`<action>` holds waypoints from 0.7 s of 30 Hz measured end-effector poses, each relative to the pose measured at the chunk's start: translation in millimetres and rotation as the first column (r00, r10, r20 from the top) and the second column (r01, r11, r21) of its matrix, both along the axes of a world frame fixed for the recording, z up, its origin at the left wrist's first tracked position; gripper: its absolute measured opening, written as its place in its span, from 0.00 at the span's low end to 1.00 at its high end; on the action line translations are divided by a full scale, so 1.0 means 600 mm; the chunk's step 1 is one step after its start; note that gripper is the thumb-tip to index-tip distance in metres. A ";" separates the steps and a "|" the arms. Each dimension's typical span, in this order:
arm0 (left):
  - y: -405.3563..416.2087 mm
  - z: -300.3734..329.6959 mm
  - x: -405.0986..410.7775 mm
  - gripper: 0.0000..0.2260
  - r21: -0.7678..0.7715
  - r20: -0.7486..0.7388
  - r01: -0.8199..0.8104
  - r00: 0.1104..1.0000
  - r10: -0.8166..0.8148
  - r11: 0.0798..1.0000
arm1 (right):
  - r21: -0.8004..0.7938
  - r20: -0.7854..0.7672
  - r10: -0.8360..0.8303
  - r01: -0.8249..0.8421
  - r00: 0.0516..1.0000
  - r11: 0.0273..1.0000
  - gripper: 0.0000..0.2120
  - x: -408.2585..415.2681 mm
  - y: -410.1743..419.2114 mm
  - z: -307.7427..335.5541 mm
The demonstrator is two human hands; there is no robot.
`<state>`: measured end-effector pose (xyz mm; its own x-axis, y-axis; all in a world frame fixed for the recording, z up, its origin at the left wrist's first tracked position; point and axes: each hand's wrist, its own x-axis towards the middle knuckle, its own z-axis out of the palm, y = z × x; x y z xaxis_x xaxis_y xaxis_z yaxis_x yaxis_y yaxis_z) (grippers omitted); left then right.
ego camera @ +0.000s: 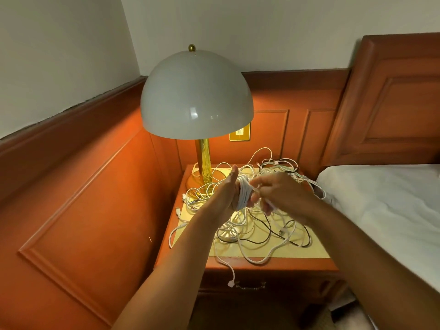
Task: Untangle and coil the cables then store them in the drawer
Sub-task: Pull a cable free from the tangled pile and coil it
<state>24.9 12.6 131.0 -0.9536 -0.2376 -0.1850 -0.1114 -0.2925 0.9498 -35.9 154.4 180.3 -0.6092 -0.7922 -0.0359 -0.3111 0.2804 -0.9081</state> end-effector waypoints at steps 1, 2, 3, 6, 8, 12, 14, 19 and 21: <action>0.000 0.002 -0.001 0.29 0.071 -0.014 -0.014 1.000 0.015 0.997 | -0.080 0.125 -0.013 0.023 0.992 0.997 0.09 0.013 0.007 -0.019; 0.000 0.004 -0.002 0.26 0.161 -0.033 -0.027 0.999 0.033 0.987 | -0.137 0.207 -0.021 0.050 0.978 0.989 0.07 0.023 0.011 -0.042; -0.001 0.008 -0.002 0.24 0.249 -0.052 -0.039 0.997 0.054 0.968 | -0.165 0.258 -0.025 0.070 0.966 0.984 0.05 0.031 0.015 -0.067; -0.011 0.019 0.004 0.18 0.387 -0.109 -0.038 0.990 0.087 0.921 | -0.131 0.367 -0.001 0.053 0.930 0.990 0.20 0.044 0.026 -0.140; -0.019 0.030 0.011 0.17 0.404 -0.138 -0.027 0.986 0.091 0.914 | -0.142 0.495 0.102 -0.036 0.863 0.989 0.20 0.051 0.031 -0.176; -0.019 0.052 0.025 0.16 0.421 -0.189 0.024 0.980 0.062 0.907 | -0.089 0.546 0.140 -0.109 0.826 0.990 0.14 0.047 0.023 -0.211; -0.013 0.059 0.029 0.15 0.402 -0.206 0.057 0.978 0.030 0.914 | 0.032 0.407 0.033 -0.050 0.913 0.998 0.16 0.032 0.007 -0.206; -0.007 0.067 0.044 0.16 0.334 -0.234 0.082 0.972 -0.002 0.939 | 0.235 -0.105 -0.143 0.164 0.984 0.958 0.25 -0.045 -0.032 -0.149; -0.015 0.069 0.052 0.16 0.294 -0.238 0.082 0.971 -0.011 0.952 | 0.278 -0.278 -0.113 0.193 0.954 0.941 0.30 -0.075 -0.037 -0.114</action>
<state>55.8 3.7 172.7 -0.9871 -0.1597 -0.0140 0.0801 -0.5669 0.8199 -80.8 132.0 111.9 -0.7421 -0.6650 -0.0836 -0.4517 0.5883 -0.6708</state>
